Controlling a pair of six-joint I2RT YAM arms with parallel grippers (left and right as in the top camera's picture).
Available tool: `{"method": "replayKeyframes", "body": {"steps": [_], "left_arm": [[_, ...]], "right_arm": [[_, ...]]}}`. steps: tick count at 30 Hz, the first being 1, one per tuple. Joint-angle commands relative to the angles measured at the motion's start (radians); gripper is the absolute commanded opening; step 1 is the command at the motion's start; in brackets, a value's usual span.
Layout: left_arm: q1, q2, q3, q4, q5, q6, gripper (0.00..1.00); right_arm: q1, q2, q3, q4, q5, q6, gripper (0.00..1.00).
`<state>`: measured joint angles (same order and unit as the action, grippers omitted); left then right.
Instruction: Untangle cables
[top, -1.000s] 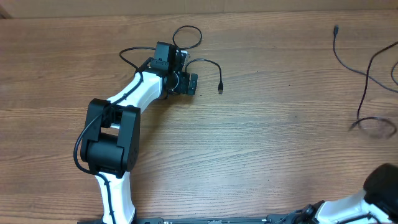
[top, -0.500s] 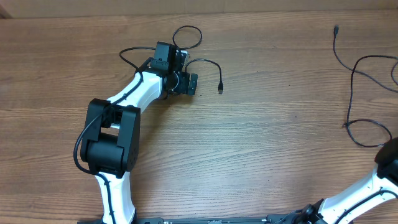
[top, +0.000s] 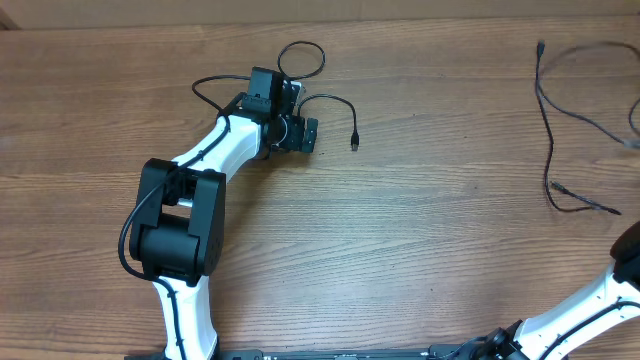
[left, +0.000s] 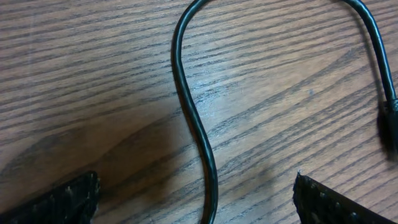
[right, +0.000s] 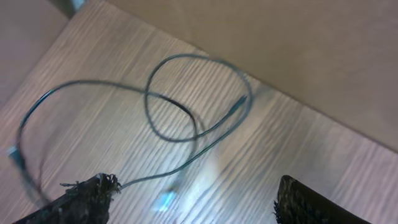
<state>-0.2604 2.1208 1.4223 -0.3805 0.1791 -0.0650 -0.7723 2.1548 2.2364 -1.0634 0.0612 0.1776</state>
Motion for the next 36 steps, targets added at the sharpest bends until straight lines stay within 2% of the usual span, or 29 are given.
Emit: {"method": "replayKeyframes", "body": {"steps": [1, 4, 7, 17, 22, 27, 36], "left_arm": [[-0.002, 0.003, -0.005, -0.012, -0.003, -0.010, 1.00], [-0.002, 0.003, -0.005, -0.012, -0.003, -0.010, 1.00], [-0.002, 0.003, -0.005, -0.012, -0.003, -0.010, 1.00], [-0.002, 0.003, -0.005, -0.012, -0.003, -0.010, 1.00], [-0.002, 0.003, -0.005, -0.012, -0.003, -0.010, 1.00], [-0.002, 0.003, -0.005, -0.012, -0.003, -0.010, 1.00], [-0.002, 0.003, -0.005, -0.012, -0.003, -0.010, 1.00]], "right_arm": [[0.003, 0.005, 0.008, -0.010, -0.206, -0.083, 0.84], [0.017, 0.005, 0.008, -0.043, -0.455, -0.229, 0.86], [0.048, 0.005, 0.008, -0.100, -0.583, -0.336, 1.00], [0.239, 0.007, 0.006, -0.247, -0.496, -0.421, 1.00], [0.344, 0.008, -0.040, -0.256, -0.435, -0.451, 1.00], [0.427, 0.008, -0.148, -0.221, -0.222, -0.362, 1.00], [0.463, 0.008, -0.405, -0.176, -0.188, -0.350, 1.00]]}}
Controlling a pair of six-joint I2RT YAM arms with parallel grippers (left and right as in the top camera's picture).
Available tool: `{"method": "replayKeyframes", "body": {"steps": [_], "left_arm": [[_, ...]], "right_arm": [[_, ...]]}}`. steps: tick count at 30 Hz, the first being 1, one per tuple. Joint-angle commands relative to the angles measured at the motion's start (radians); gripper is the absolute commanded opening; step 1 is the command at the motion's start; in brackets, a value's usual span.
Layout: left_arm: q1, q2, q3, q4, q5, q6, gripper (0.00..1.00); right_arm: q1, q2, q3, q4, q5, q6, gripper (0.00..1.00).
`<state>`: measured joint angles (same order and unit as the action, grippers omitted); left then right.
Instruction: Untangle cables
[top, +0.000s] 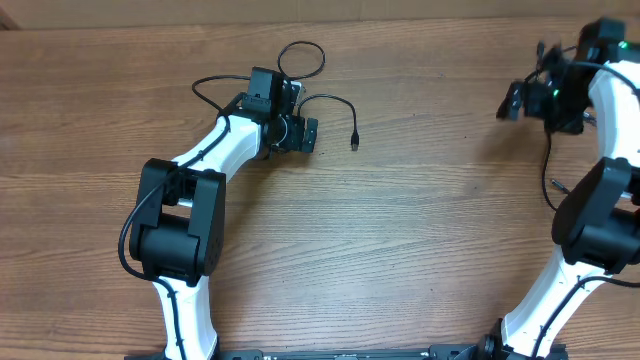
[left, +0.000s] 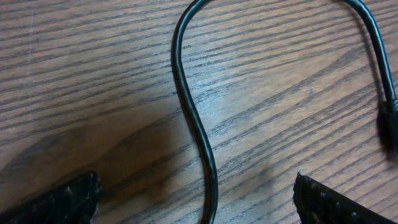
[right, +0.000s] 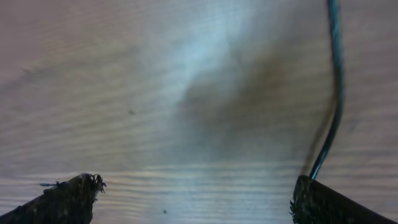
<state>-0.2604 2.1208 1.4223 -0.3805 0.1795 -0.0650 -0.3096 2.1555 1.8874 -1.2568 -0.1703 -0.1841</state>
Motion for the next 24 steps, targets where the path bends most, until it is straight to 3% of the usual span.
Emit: {"method": "replayKeyframes", "body": {"steps": [1, 16, 24], "left_arm": [[-0.002, 0.003, -0.005, -0.012, -0.003, -0.010, 0.99], [-0.002, 0.003, -0.005, -0.012, -0.003, -0.010, 1.00], [-0.002, 0.003, -0.005, -0.012, -0.003, -0.010, 1.00]], "right_arm": [[0.001, 0.007, -0.076, 0.027, 0.050, 0.012, 1.00], [-0.021, 0.007, -0.248, 0.128, 0.127, 0.020, 1.00], [-0.079, 0.007, -0.256, 0.146, 0.196, 0.058, 1.00]]}}
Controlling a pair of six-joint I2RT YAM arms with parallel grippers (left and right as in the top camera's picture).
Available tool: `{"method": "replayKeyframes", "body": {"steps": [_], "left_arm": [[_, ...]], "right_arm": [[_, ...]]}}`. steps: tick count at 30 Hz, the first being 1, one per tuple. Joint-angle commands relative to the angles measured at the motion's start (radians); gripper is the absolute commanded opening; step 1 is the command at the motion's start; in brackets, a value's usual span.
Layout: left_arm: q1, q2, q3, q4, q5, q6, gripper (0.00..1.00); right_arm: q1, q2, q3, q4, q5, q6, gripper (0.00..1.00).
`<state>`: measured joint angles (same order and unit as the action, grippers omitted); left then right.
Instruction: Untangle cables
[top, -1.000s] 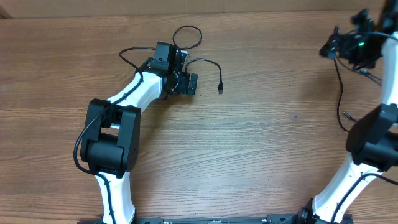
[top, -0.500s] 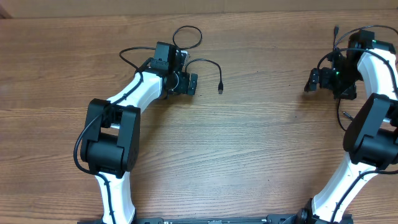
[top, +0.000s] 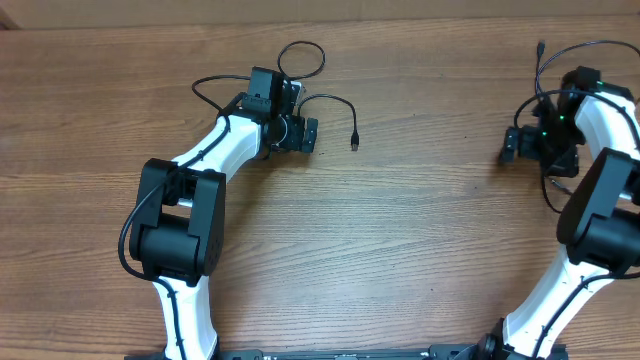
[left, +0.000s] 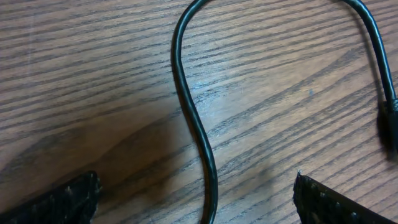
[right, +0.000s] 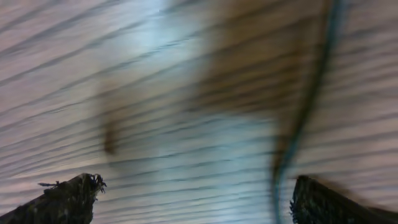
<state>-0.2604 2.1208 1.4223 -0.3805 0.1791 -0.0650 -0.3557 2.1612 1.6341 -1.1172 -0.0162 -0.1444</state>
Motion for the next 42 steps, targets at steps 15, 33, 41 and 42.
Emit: {"method": "replayKeyframes", "body": {"steps": [15, 33, 41, 42], "left_arm": [[-0.002, 0.003, -0.005, -0.012, -0.003, -0.010, 1.00], [-0.002, 0.003, -0.005, -0.012, -0.003, -0.010, 1.00], [-0.002, 0.003, -0.005, -0.012, -0.003, -0.010, 1.00], [-0.002, 0.003, -0.005, -0.012, -0.003, -0.010, 1.00]], "right_arm": [[-0.246, 0.001, -0.003, 0.074, -0.119, 0.114, 1.00], [-0.105, 0.001, -0.002, 0.234, -0.413, -0.048, 1.00], [0.037, 0.001, -0.005, 0.245, -0.172, -0.047, 1.00], [0.048, 0.002, -0.005, 0.245, -0.150, -0.047, 1.00]]}}
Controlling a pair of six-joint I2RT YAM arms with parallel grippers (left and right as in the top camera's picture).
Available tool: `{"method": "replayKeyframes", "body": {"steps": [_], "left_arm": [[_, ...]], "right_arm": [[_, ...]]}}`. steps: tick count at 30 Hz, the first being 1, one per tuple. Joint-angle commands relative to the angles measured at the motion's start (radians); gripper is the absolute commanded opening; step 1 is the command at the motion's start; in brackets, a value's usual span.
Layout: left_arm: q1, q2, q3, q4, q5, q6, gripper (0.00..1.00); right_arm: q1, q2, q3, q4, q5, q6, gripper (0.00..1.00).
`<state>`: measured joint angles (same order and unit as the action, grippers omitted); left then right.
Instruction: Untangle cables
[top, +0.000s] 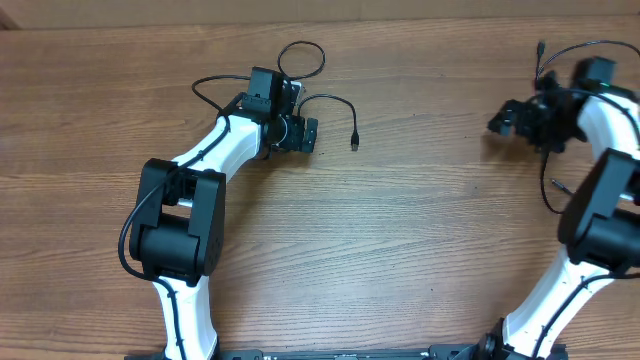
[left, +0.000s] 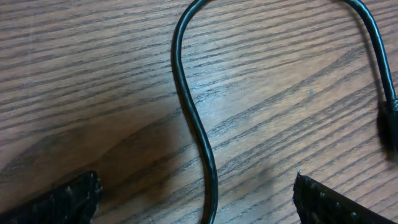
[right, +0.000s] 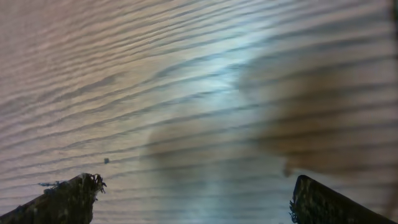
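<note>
A black cable (top: 330, 99) lies curled at the far left-centre of the table, with a small loop (top: 301, 56) behind it and its plug (top: 355, 141) to the right. My left gripper (top: 299, 131) stands open low over it. In the left wrist view the black cable (left: 198, 127) runs between the fingers (left: 65, 199), untouched. A thin grey cable (top: 540, 70) lies at the far right. My right gripper (top: 504, 118) hangs open just left of it. The right wrist view shows only blurred bare wood between the fingertips (right: 69, 196).
The wooden table (top: 420, 230) carries nothing else. The grey cable's lower end (top: 575, 203) trails along the right edge beside my right arm (top: 600, 190). The table's far edge (top: 420, 18) runs close behind both cables.
My right gripper has moved a little toward the far side of the table. The grey cable that showed at the right of its wrist view is gone from it. The left arm is unchanged.
At first my right arm was off at the lower right, its camera looking down on the grey cable's loops. Then its gripper was open by the cable's far end, then nearer, beside the strand. Now it is farther again. My left gripper has stayed open astride the black cable throughout.
</note>
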<state>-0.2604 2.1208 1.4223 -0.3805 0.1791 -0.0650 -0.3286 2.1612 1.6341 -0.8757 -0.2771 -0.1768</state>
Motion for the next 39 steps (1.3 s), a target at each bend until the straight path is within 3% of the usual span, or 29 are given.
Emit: {"method": "replayKeyframes", "body": {"steps": [1, 14, 29, 39], "left_arm": [[-0.002, 0.003, -0.005, -0.012, -0.003, -0.010, 1.00], [-0.002, 0.003, -0.005, -0.012, -0.003, -0.010, 0.99], [-0.002, 0.003, -0.005, -0.012, -0.003, -0.010, 1.00], [-0.002, 0.003, -0.005, -0.012, -0.003, -0.010, 0.99]], "right_arm": [[0.030, 0.005, -0.005, 0.003, 0.131, -0.014, 1.00], [-0.004, 0.024, -0.005, -0.055, 0.364, 0.045, 1.00], [-0.190, 0.026, -0.005, -0.053, 0.373, 0.046, 1.00], [-0.249, 0.025, 0.002, -0.023, 0.067, -0.039, 1.00]]}}
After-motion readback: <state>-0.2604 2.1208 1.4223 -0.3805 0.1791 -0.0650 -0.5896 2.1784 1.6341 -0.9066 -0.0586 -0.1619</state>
